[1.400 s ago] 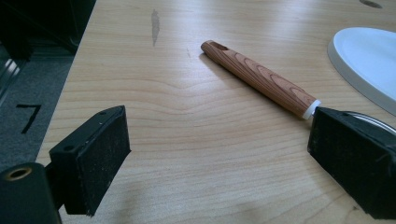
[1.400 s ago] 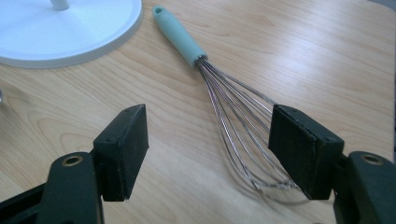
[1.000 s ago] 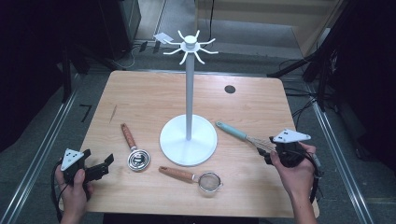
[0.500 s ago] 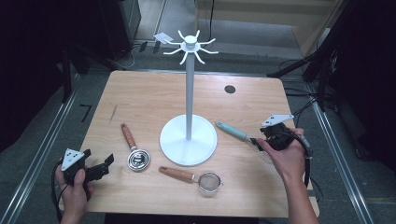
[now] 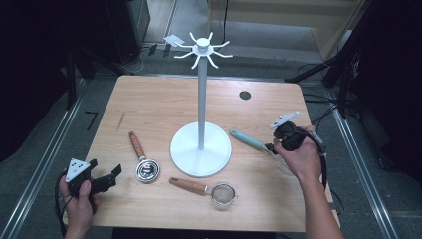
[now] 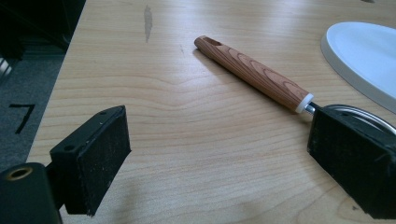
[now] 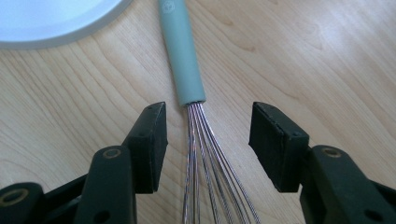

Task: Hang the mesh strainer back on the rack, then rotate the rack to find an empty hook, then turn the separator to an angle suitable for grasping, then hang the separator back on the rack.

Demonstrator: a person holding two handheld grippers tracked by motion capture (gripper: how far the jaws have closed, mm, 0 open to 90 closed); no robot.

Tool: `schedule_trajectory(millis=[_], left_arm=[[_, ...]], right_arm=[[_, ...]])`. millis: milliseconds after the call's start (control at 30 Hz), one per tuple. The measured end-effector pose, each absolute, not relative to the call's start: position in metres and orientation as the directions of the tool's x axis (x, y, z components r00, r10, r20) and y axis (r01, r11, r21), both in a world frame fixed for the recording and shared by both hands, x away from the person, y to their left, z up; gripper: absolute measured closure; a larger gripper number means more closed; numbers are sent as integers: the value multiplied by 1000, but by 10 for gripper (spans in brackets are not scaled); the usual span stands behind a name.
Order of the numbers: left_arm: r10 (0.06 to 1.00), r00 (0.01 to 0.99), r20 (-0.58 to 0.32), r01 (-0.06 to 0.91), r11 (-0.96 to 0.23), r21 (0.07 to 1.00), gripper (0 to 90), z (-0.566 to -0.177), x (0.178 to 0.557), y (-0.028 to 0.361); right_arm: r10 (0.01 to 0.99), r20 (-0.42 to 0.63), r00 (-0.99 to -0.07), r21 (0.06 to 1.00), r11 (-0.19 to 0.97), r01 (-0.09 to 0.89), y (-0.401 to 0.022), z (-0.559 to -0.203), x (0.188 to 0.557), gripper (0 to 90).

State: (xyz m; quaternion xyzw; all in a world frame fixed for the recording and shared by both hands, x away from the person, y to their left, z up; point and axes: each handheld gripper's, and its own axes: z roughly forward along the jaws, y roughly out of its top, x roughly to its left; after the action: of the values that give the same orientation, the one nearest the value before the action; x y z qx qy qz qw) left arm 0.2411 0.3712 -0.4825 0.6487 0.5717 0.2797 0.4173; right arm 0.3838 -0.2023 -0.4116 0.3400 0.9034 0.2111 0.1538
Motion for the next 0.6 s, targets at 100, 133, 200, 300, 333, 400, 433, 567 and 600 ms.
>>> schedule_trajectory(millis=[100,133,200,300,333,400,433,567,600], left_arm=[[975,191,-113,511,-1,860,61,-482,241,371],[974,192,-118,508,4,861,61,-483,241,371],[975,192,-116,509,2,861,61,-482,241,371],[974,194,-115,506,1,863,61,-482,241,371],[974,194,-116,506,1,862,61,-482,241,371],[974,196,-114,509,-1,861,61,-482,241,371],[974,196,-115,506,0,862,61,-482,241,371],[974,196,-116,508,1,861,61,-482,241,371],[973,197,-117,506,1,862,61,-482,241,371]], right_arm=[[660,-141,-738,434,712,553,-196,-416,393,472],[657,-140,-741,421,717,556,-194,-417,395,472],[651,-137,-746,403,725,559,-191,-419,399,469],[650,-131,-748,389,728,565,-189,-421,402,476],[643,-131,-755,377,736,562,-187,-423,405,480],[648,-131,-750,356,737,574,-184,-425,408,485],[635,-132,-761,345,749,565,-184,-426,410,498],[624,-93,-776,326,755,569,-183,-427,415,544],[624,-86,-776,319,756,572,-183,-427,416,549]])
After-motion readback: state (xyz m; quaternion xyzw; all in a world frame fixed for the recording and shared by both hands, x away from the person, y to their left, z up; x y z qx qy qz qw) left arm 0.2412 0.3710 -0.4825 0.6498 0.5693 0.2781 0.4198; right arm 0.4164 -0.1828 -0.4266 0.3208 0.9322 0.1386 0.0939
